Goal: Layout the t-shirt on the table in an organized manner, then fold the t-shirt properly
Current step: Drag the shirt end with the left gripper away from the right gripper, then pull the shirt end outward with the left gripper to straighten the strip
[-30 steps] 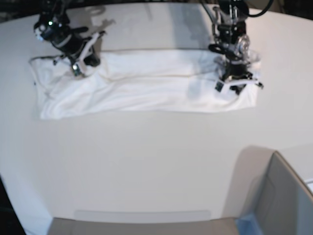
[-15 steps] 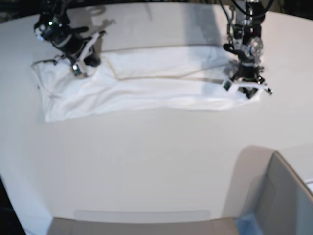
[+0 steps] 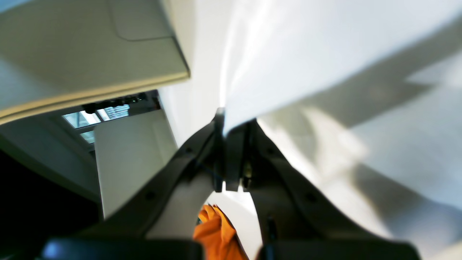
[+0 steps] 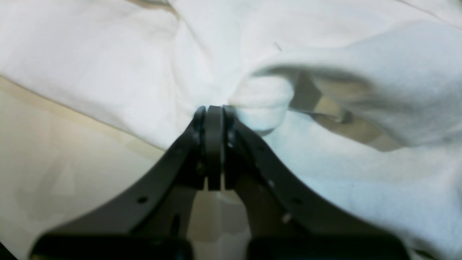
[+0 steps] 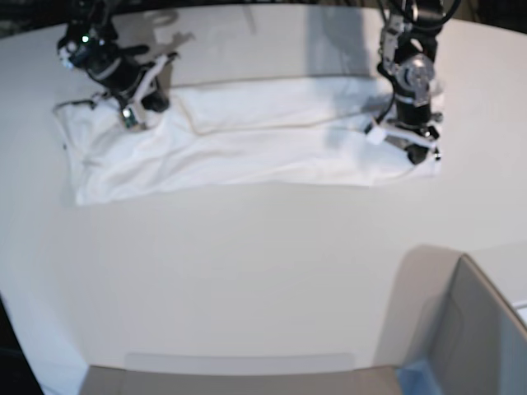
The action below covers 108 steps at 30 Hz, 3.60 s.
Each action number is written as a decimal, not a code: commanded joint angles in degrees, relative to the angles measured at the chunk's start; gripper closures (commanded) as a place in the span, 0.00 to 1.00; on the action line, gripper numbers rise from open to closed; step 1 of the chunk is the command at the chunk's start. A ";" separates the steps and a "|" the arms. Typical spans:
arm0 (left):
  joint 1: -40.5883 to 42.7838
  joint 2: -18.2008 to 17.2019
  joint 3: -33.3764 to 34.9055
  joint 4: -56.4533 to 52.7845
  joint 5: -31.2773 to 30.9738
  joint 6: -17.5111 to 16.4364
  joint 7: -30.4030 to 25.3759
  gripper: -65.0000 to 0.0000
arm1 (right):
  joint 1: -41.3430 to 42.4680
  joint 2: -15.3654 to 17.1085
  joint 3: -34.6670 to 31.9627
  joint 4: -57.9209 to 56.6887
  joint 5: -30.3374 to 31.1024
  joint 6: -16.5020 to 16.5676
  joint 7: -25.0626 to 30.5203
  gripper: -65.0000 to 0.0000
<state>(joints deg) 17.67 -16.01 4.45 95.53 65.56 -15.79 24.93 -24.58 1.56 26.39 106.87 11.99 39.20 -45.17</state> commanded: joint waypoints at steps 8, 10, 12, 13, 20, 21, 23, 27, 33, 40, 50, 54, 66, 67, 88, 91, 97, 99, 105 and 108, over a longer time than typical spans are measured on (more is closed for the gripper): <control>2.06 -0.65 -0.71 4.30 2.18 1.15 0.61 1.00 | 0.71 0.33 0.03 0.87 0.89 0.80 1.08 1.00; 2.15 -0.65 -0.71 4.30 4.46 1.07 0.61 1.00 | 0.71 0.33 0.03 0.87 0.89 0.80 1.08 1.00; 3.12 -0.39 -0.71 4.30 6.31 0.98 0.61 1.00 | 0.71 0.33 0.03 0.87 0.89 0.80 1.08 1.00; 3.65 -0.39 -0.62 4.30 6.92 0.98 0.61 1.00 | 0.71 0.33 0.03 0.87 0.89 0.80 1.08 1.00; 6.90 3.83 -0.80 7.73 7.19 0.98 0.61 1.00 | 0.71 0.42 0.11 0.87 0.89 0.80 1.08 1.00; 7.60 4.71 -0.80 8.52 7.19 0.98 0.52 1.00 | 0.71 0.42 0.11 0.87 0.89 0.80 1.08 1.00; 8.48 6.74 -0.80 9.66 7.19 0.98 0.35 1.00 | 0.71 0.42 0.03 0.87 0.89 0.80 1.08 1.00; 8.66 8.41 -0.80 9.57 7.28 0.98 0.61 1.00 | 0.71 0.42 -0.06 0.87 0.89 0.80 1.08 1.00; 10.06 8.32 -2.82 7.20 7.19 0.98 0.35 1.00 | 0.45 0.59 -0.06 0.87 0.89 0.80 1.08 1.00; 10.24 8.23 -7.04 6.32 7.19 0.98 -0.09 1.00 | 0.36 0.68 -0.06 0.87 0.89 0.80 1.08 1.00; 11.82 8.41 -6.69 6.67 7.19 0.98 -0.18 1.00 | 0.36 0.68 -0.06 0.87 0.89 0.80 1.08 1.00; 12.00 8.41 -6.69 9.22 7.19 0.98 -0.18 1.00 | 0.36 0.68 -0.06 0.87 0.89 0.80 1.08 1.00; 13.67 8.41 -6.60 10.36 7.19 0.89 -0.18 1.00 | 0.36 0.59 -0.15 0.87 0.89 0.80 1.08 1.00; 13.67 8.41 -6.60 10.01 7.19 0.89 -0.18 1.00 | 0.36 0.59 -0.15 0.87 0.89 0.80 1.08 1.00; 15.87 8.41 -11.70 14.23 7.28 0.89 0.43 0.62 | 0.36 0.68 -0.06 0.87 0.89 0.80 1.08 1.00; 15.87 8.41 -13.63 14.67 7.45 0.89 0.43 0.62 | 0.36 0.68 -0.06 0.87 0.89 0.80 1.08 1.00; 17.10 8.41 -16.01 14.58 7.36 0.80 0.61 0.62 | 0.36 0.68 -0.06 0.87 0.89 0.80 1.08 1.00; 17.27 8.41 -17.06 14.50 7.45 0.80 0.70 0.62 | 0.36 0.68 -0.06 0.87 0.89 0.80 1.08 1.00; 16.39 8.58 -19.52 15.99 3.93 1.15 0.08 0.62 | 0.36 0.68 -0.06 0.78 0.89 0.80 1.08 1.00; 12.53 8.58 -18.82 19.95 -6.70 0.98 -0.18 0.62 | 0.36 0.68 -0.15 0.78 0.89 0.80 1.08 1.00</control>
<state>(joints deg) 30.87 -6.98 -14.31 114.02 57.67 -16.40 25.43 -24.27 1.89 26.22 106.85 11.99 39.20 -45.17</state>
